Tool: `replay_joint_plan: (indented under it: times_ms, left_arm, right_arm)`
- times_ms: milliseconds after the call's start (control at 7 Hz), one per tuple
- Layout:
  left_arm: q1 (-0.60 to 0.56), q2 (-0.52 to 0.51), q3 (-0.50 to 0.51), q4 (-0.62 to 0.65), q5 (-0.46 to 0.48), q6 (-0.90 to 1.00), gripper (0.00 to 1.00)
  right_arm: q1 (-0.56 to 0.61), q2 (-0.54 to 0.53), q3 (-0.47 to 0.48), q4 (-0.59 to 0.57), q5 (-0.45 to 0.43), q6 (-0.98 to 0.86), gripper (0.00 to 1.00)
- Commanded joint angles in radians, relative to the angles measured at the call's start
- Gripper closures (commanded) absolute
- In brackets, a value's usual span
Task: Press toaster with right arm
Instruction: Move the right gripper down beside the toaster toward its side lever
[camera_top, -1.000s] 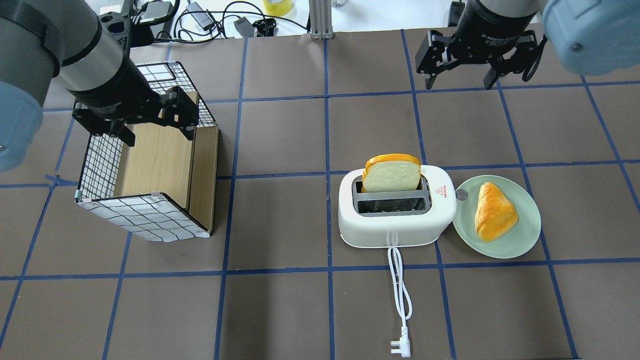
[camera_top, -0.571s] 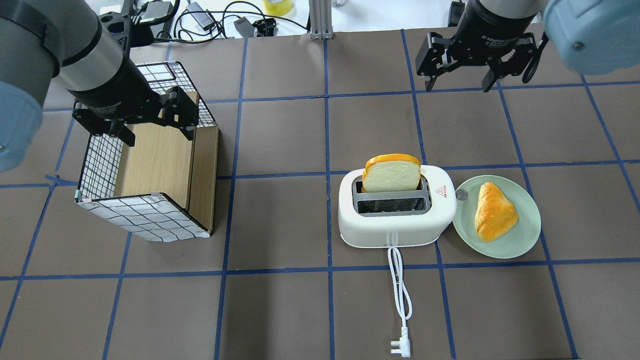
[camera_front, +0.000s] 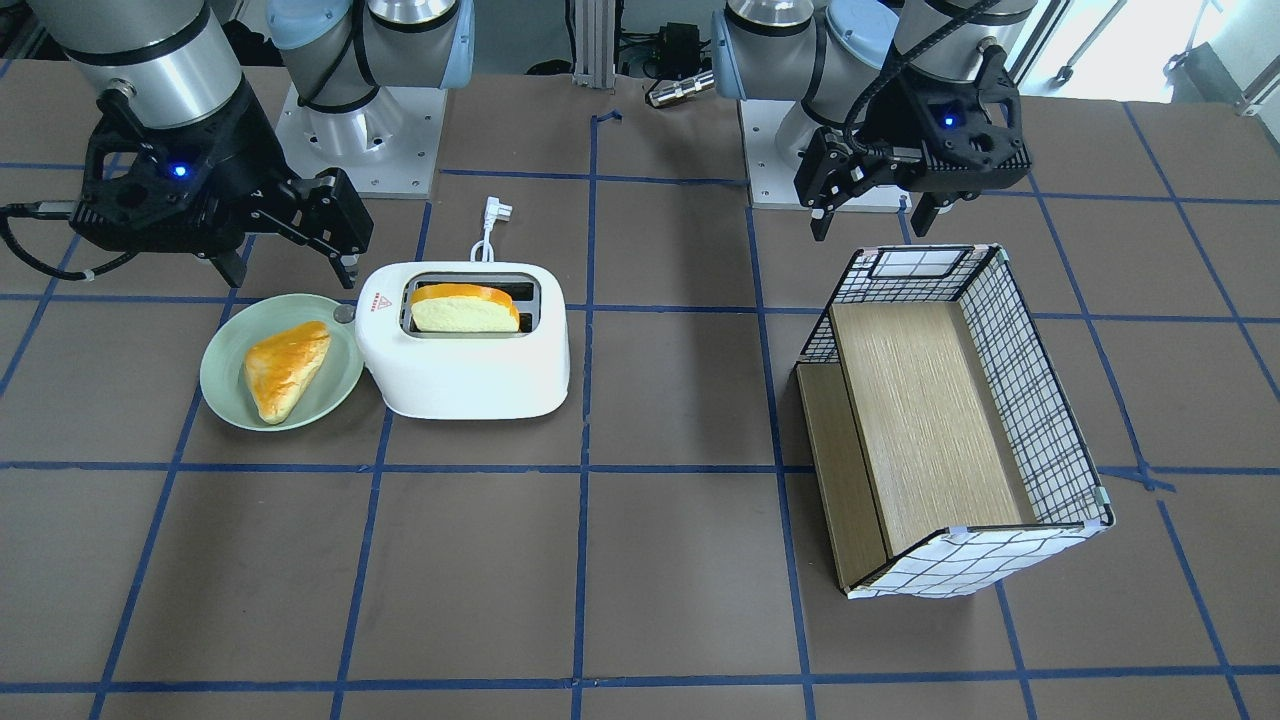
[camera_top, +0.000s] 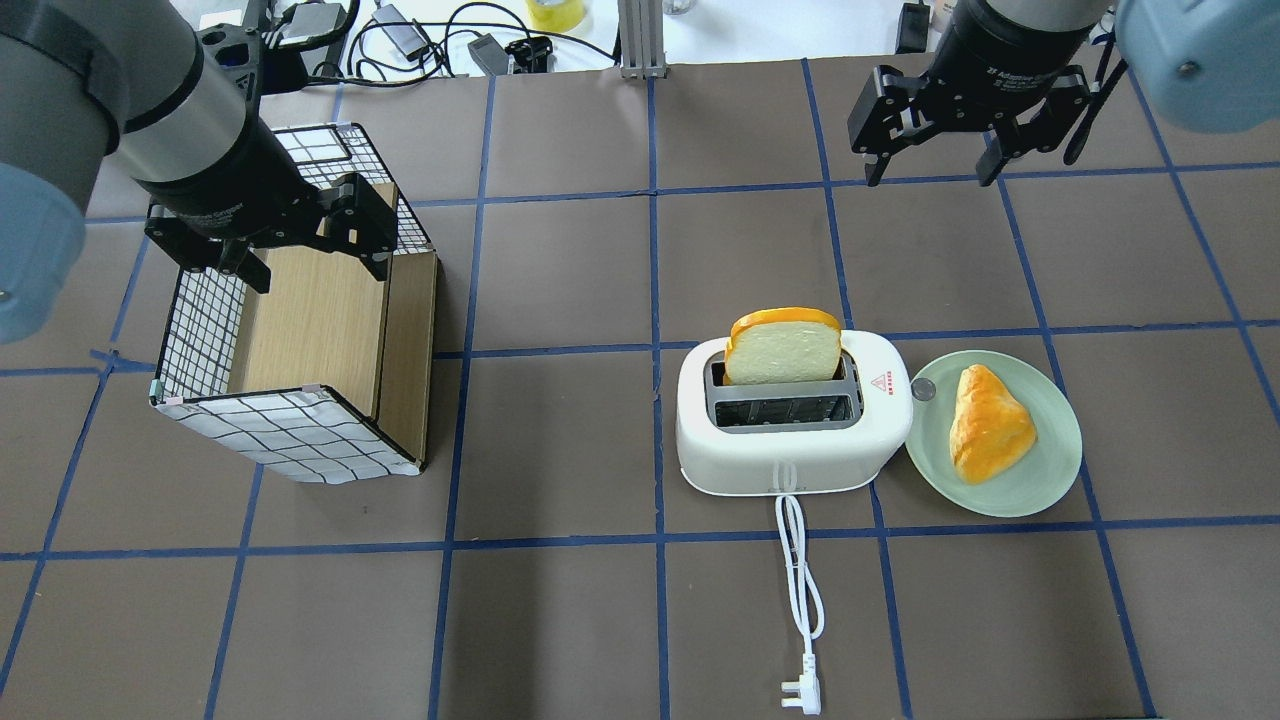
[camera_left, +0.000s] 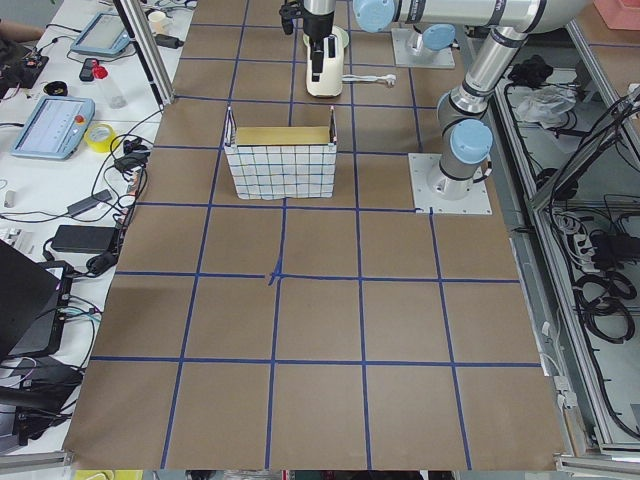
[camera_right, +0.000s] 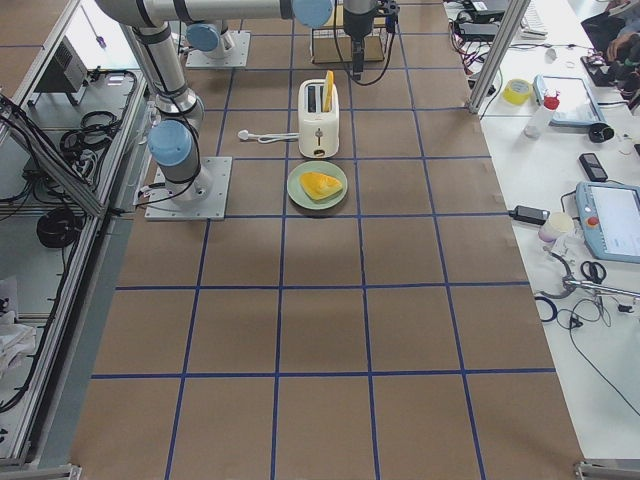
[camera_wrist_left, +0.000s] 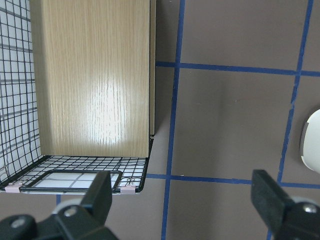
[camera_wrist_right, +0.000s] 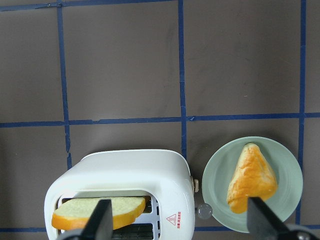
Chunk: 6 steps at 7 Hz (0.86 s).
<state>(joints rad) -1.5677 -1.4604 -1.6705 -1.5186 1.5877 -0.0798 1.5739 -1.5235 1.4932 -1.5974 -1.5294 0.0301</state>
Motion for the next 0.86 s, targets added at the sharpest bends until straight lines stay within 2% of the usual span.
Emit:
replay_joint_plan:
  times_ms: [0, 143, 286, 429, 571, 714]
  left_arm:
    - [0.0, 0.0, 0.0, 0.0, 0.002, 0.0, 0.0]
    - [0.0, 0.0, 0.0, 0.0, 0.0, 0.0, 0.0]
    - [0.0, 0.0, 0.0, 0.0, 0.0, 0.0, 0.0]
    - [0.0, 0.0, 0.0, 0.0, 0.002, 0.0, 0.0]
    - [0.0, 0.0, 0.0, 0.0, 0.002, 0.0, 0.0]
    - [0.0, 0.0, 0.0, 0.0, 0.002, 0.0, 0.0]
  right_arm:
    - [-0.005, 0.002, -0.001, 0.034, 0.003, -0.001, 0.27]
    - [-0.014, 0.003, -0.001, 0.089, 0.024, 0.001, 0.8]
    - [-0.056, 0.005, 0.001, 0.144, 0.091, -0.002, 1.0]
    - [-0.131, 0.005, 0.009, 0.196, 0.185, -0.048, 1.0]
    - [-0.208, 0.008, 0.021, 0.261, 0.246, -0.152, 1.0]
    - [-0.28, 0.008, 0.059, 0.331, 0.35, -0.271, 1.0]
